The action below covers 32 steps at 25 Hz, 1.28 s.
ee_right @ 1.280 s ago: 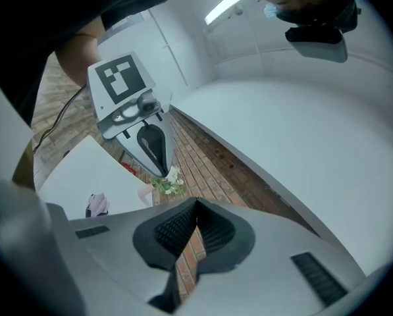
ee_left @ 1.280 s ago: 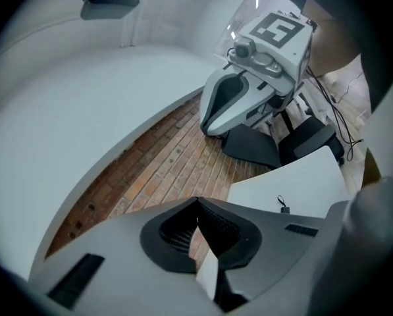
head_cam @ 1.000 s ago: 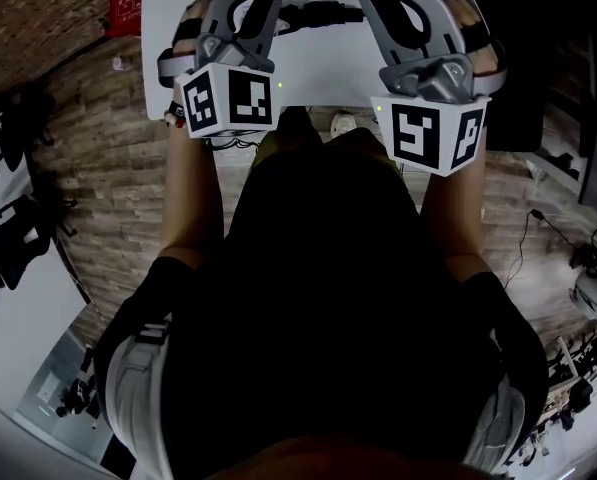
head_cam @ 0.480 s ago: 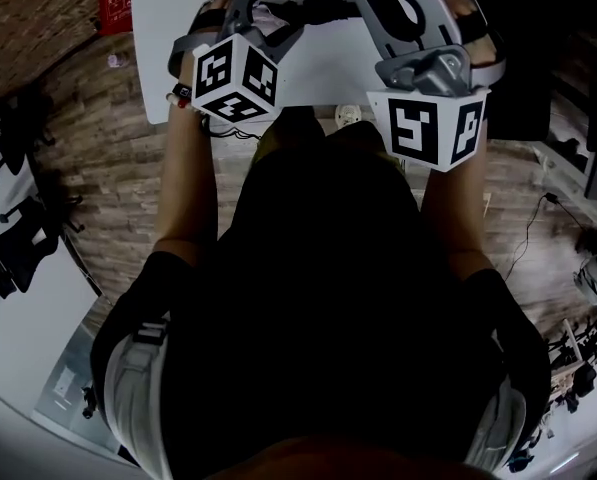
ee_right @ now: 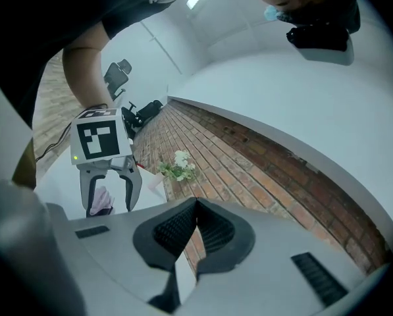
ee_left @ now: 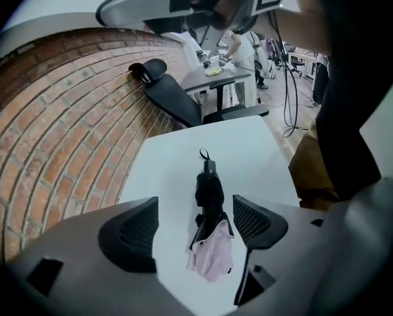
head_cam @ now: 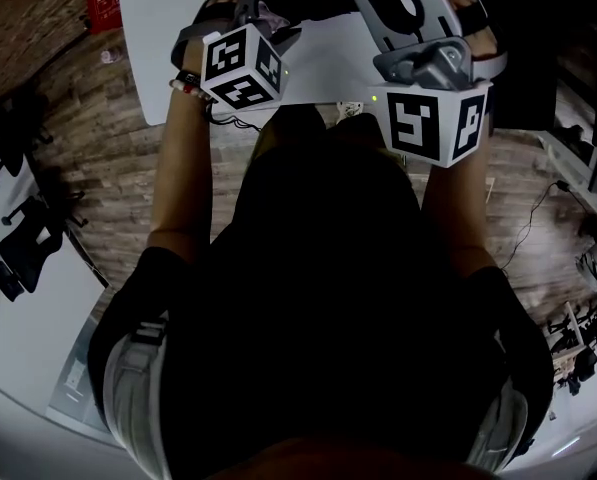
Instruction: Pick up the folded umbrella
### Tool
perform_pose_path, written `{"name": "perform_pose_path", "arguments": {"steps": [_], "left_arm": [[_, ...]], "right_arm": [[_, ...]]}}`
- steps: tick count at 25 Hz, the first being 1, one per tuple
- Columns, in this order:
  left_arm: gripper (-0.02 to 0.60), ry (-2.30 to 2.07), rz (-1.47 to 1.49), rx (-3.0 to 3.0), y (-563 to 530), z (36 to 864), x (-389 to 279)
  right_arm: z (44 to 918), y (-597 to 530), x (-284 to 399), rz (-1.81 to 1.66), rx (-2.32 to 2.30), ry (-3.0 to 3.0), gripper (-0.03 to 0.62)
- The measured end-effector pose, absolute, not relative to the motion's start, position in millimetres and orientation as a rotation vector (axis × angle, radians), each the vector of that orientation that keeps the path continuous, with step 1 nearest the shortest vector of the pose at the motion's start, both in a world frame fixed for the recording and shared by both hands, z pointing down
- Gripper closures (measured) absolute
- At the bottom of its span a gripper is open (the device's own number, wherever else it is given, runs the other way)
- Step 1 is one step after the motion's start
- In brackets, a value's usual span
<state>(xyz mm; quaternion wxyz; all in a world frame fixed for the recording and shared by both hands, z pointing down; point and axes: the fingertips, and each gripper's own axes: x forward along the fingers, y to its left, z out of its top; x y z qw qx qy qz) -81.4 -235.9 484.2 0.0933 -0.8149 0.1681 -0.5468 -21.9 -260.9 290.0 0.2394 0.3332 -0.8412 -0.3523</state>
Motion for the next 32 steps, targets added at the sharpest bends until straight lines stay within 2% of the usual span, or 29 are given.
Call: {"name": "perform_pose_path", "arguments": {"steps": [32], "left_arm": [[0.212,0.076,-1.998,-2.42,-228,608,-99]], "right_arm": [[345,-288,-18,-0.783,0.901,-2.27,0.566]]}}
